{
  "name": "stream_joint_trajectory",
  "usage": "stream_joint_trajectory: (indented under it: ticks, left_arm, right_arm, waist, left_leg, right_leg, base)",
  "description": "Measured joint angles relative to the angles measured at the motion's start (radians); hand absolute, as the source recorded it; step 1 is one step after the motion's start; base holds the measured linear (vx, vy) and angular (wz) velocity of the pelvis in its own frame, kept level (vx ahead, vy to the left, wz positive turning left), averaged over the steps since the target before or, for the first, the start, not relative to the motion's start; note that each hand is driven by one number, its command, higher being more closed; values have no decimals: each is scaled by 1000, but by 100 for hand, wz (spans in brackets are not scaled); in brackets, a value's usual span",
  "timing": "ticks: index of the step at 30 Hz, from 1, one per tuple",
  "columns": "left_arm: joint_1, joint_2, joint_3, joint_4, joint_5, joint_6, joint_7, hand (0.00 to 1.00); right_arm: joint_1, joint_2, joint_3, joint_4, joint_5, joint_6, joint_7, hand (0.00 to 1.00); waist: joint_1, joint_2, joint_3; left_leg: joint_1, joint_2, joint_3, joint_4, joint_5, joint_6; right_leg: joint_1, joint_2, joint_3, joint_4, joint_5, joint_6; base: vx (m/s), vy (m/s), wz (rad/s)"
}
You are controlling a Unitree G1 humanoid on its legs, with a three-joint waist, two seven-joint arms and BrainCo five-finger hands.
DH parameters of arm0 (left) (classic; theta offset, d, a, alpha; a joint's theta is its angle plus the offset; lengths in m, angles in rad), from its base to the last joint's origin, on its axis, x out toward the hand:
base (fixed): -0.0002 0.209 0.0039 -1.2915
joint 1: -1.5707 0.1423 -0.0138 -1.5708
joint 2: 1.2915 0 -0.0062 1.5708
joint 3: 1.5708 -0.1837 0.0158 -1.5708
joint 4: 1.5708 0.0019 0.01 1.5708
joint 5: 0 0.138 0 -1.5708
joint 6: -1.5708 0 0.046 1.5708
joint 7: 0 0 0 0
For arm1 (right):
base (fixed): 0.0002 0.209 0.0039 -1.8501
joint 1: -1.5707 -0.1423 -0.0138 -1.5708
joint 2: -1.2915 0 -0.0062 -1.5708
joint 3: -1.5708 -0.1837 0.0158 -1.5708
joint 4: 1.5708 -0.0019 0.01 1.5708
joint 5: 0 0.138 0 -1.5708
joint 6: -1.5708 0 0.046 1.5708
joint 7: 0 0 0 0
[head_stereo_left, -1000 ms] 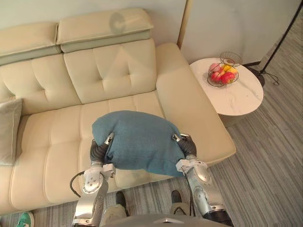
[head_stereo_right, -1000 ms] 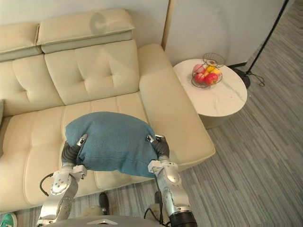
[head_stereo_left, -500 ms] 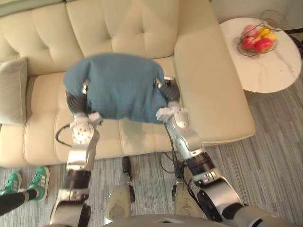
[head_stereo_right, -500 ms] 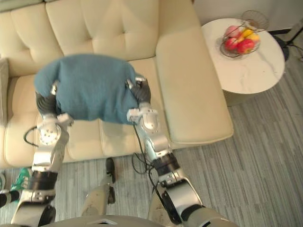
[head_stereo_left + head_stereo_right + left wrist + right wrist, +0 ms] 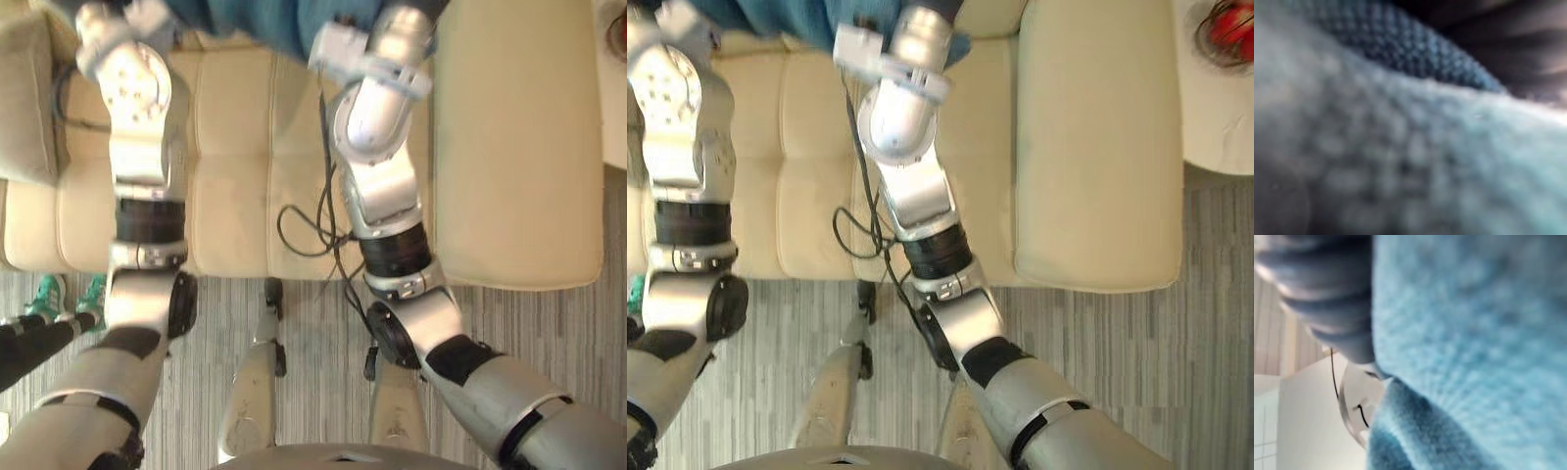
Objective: Pick up cushions and gather them together orderly.
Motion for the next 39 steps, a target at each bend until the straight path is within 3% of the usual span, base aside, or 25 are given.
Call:
stream_joint_trajectory:
  ticks: [3, 7, 9, 10, 12, 16, 21, 25, 27, 28, 29, 33, 39]
  left_arm:
    - [-77, 4, 13, 82, 29, 40, -5, 0]
    - [62, 31, 94, 152, 117, 71, -56, 0]
    - [73, 26, 97, 232, 113, 82, -65, 0]
    - [47, 24, 97, 252, 100, 89, -71, 0]
    - [-91, 25, 67, 343, 64, 144, -111, 0]
    - [-136, 33, 41, 339, 67, 145, -175, 0]
    - [-85, 67, 100, 284, 46, 133, -174, 0]
    - [41, 66, 118, 217, 25, 127, -159, 0]
    - [89, 67, 119, 182, 18, 126, -152, 0]
    - [109, 74, 119, 165, 18, 126, -152, 0]
    - [122, 85, 119, 158, 17, 123, -152, 0]
    - [184, 108, 121, 132, -21, 116, -152, 0]
    - [283, 121, 121, 113, -63, 99, -152, 0]
  right_arm:
    - [-75, -40, -28, 47, -26, 12, -41, 0]
    - [-159, -169, -38, 188, -5, 13, -31, 0]
    - [-223, -266, -77, 246, 69, 6, 18, 0]
    - [-231, -274, -94, 252, 86, 2, 25, 0]
    - [-221, -297, -123, 278, 204, -17, 75, 0]
    - [-106, -299, -157, 278, 221, 9, 106, 0]
    - [-41, -298, -180, 274, 202, 48, 122, 0]
    - [4, -293, -181, 265, 203, 49, 127, 0]
    - [33, -288, -179, 228, 205, 49, 128, 0]
    - [50, -283, -176, 196, 207, 49, 128, 0]
    - [66, -278, -176, 166, 213, 48, 129, 0]
    - [108, -275, -176, 149, 238, 48, 153, 0]
    - [190, -268, -181, 149, 291, 48, 198, 0]
  waist:
    - [8, -1, 1]
    - [6, -1, 30]
    - [16, -2, 65]
    - [15, -2, 73]
    - [9, -3, 109]
    - [4, -7, 139]
    - [-15, -14, 183]
    - [-27, -40, 203]
    - [-34, -40, 204]
    - [-37, -42, 204]
    - [-46, -47, 208]
    - [-50, -49, 209]
    - [-57, -49, 209]
  left_leg:
    - [-65, 22, 5, 0, 7, -6]
    - [-113, 33, 47, -1, 61, -39]
    - [-151, 62, 57, -1, 75, -46]
    - [-160, 68, 57, -1, 79, -42]
    - [-199, 82, 59, -1, 90, -33]
    - [-261, 72, 82, -1, 124, -7]
    - [-295, 65, 83, -1, 128, -2]
    - [-298, 49, 92, -1, 128, -2]
    - [-307, 39, 93, -1, 111, -20]
    - [-304, 37, 103, -2, 41, -37]
    - [-304, 30, 117, -2, 30, -31]
    - [-284, 17, 157, -2, 64, -5]
    - [-220, 31, 160, -3, 65, -3]
  right_leg:
    - [-31, 24, -8, -74, 46, -6]
    - [-71, 29, -13, -87, 52, -8]
    - [-104, 61, -18, -88, 56, -15]
    - [-109, 68, -22, -87, 56, -16]
    - [-139, 82, -41, -83, 56, -20]
    - [-220, 71, -41, -39, 46, -35]
    - [-282, 61, -38, 15, 34, -47]
    - [-316, 43, -12, 51, 19, -53]
    - [-334, 32, -1, 70, 10, -40]
    - [-343, 32, 9, 82, 13, -28]
    - [-347, 25, 19, 80, 23, -19]
    - [-338, 9, 42, 81, 32, -8]
    - [-281, 22, 40, 85, 21, -11]
  base:
    - [13, -47, -19]
    - [22, -56, -6]
    - [-15, -87, -11]
    - [-42, -79, -3]
    - [-65, -44, 4]
    - [-48, 13, 1]
    - [-36, 62, -1]
    - [-37, 33, 0]
    - [-56, 11, 4]
    - [-60, -9, 2]
    - [-59, -12, 2]
    - [-42, -39, -2]
    - [-28, -116, -8]
